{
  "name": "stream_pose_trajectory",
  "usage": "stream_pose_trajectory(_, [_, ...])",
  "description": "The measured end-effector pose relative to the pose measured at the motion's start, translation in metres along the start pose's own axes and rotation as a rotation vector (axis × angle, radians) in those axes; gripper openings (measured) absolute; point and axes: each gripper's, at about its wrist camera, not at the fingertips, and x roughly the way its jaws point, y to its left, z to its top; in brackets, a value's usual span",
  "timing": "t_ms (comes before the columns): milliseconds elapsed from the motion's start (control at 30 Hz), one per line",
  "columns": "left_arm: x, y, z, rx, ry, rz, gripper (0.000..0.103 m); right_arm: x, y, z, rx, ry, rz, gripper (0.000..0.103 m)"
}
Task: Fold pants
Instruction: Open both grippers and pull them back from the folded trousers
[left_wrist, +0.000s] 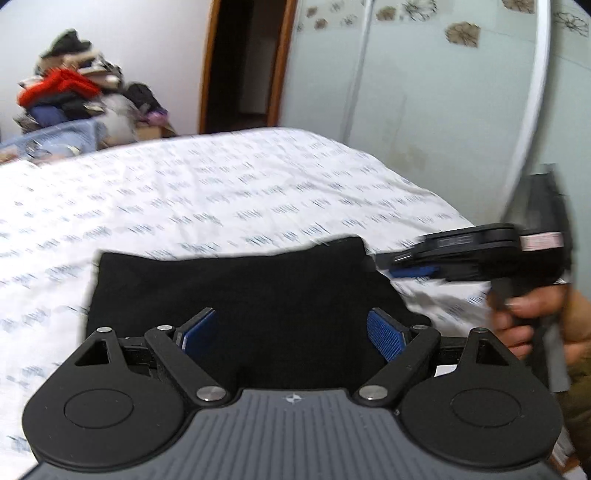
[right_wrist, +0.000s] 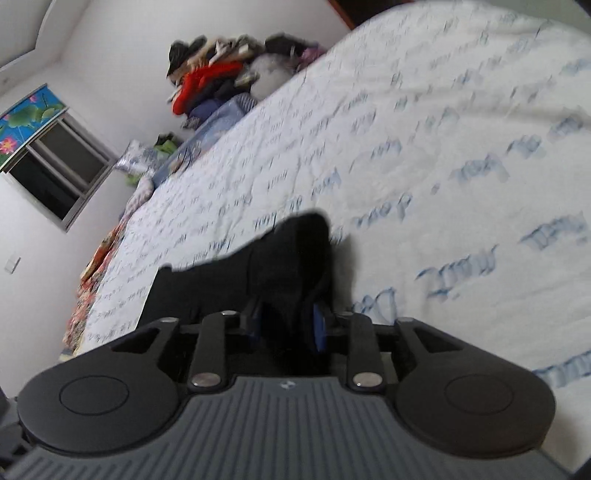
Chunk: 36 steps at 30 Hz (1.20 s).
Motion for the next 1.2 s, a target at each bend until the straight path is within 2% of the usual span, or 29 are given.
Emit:
stream_pose_trajectory(67, [0.001, 0.006, 0.004, -0.001, -0.019, 0.038, 0.090, -0.020, 0.014, 0.002, -0.089, -0.109, -0.073, 0.029])
stream_pose_trajectory(133, [0.012, 0.013, 0.014, -0.010, -0.024, 0.053, 0.091, -0.028, 0.037, 0.004, -0.206, -0.140, -0.073, 0.029])
stream_pose_trajectory(200, [0.029, 0.024, 0.025, -0.011, -0.038, 0.054, 0.091, -0.021, 0.060, 0.001, -0.311, -0.116, -0.046, 0.029])
stream_pose_trajectory(233, [0.040, 0.030, 0.030, -0.007, -0.034, 0.075, 0.091, -0.014, 0.070, -0.001, -0.358, -0.098, -0.037, 0.036])
stream_pose_trajectory(333, [0.084, 0.054, 0.037, -0.005, 0.052, 0.179, 0.092, 0.015, 0.089, -0.009, -0.448, -0.011, -0.048, 0.041])
stream_pose_trajectory(400, [0.105, 0.074, 0.035, -0.029, 0.132, 0.237, 0.091, 0.028, 0.092, -0.022, -0.535, 0.053, -0.125, 0.041])
stream_pose_trajectory(433, [0.104, 0.082, 0.031, -0.048, 0.134, 0.243, 0.091, 0.029, 0.092, -0.032, -0.616, 0.070, -0.194, 0.045])
stream_pose_trajectory(467, [0.098, 0.086, 0.027, -0.066, 0.111, 0.237, 0.091, 0.027, 0.093, -0.043, -0.709, 0.067, -0.264, 0.054])
stream_pose_trajectory(500, [0.090, 0.085, 0.026, -0.073, 0.086, 0.230, 0.092, 0.020, 0.093, -0.050, -0.746, 0.046, -0.304, 0.062])
stream_pose_trajectory(567, [0.074, 0.078, 0.025, -0.063, 0.049, 0.216, 0.092, 0.000, 0.097, -0.052, -0.734, 0.002, -0.342, 0.057])
stream_pose_trajectory(633, [0.060, 0.066, 0.021, -0.048, 0.017, 0.196, 0.092, -0.018, 0.105, -0.055, -0.730, -0.049, -0.285, 0.056])
stream_pose_trajectory(700, [0.053, 0.054, 0.013, -0.027, 0.016, 0.177, 0.092, -0.019, 0.108, -0.059, -0.719, -0.026, -0.226, 0.054])
stream_pose_trajectory(733, [0.054, 0.050, 0.010, -0.010, 0.037, 0.178, 0.092, -0.013, 0.106, -0.064, -0.739, 0.009, -0.231, 0.054])
stream_pose_trajectory(800, [0.048, 0.041, 0.000, 0.017, 0.057, 0.208, 0.092, 0.001, 0.098, -0.076, -0.787, 0.060, -0.313, 0.058])
stream_pose_trajectory(900, [0.029, 0.030, -0.009, 0.012, 0.024, 0.222, 0.092, -0.018, 0.099, -0.076, -0.694, -0.009, -0.299, 0.058])
stream_pose_trajectory(967, [0.020, 0.025, -0.010, -0.020, 0.018, 0.203, 0.092, -0.036, 0.111, -0.077, -0.655, -0.118, -0.275, 0.070])
stream_pose_trajectory(1033, [0.014, 0.022, -0.010, -0.055, 0.016, 0.175, 0.092, -0.050, 0.120, -0.077, -0.583, -0.198, -0.242, 0.094])
stream_pose_trajectory(1067, [0.011, 0.020, -0.012, -0.068, 0.016, 0.171, 0.092, -0.053, 0.124, -0.080, -0.549, -0.221, -0.224, 0.099])
stream_pose_trajectory(1133, [0.006, 0.018, -0.016, -0.079, 0.020, 0.184, 0.092, -0.051, 0.131, -0.088, -0.534, -0.223, -0.209, 0.103])
stream_pose_trajectory(1200, [0.002, 0.017, -0.022, -0.078, 0.020, 0.229, 0.092, -0.044, 0.135, -0.097, -0.545, -0.213, -0.253, 0.103])
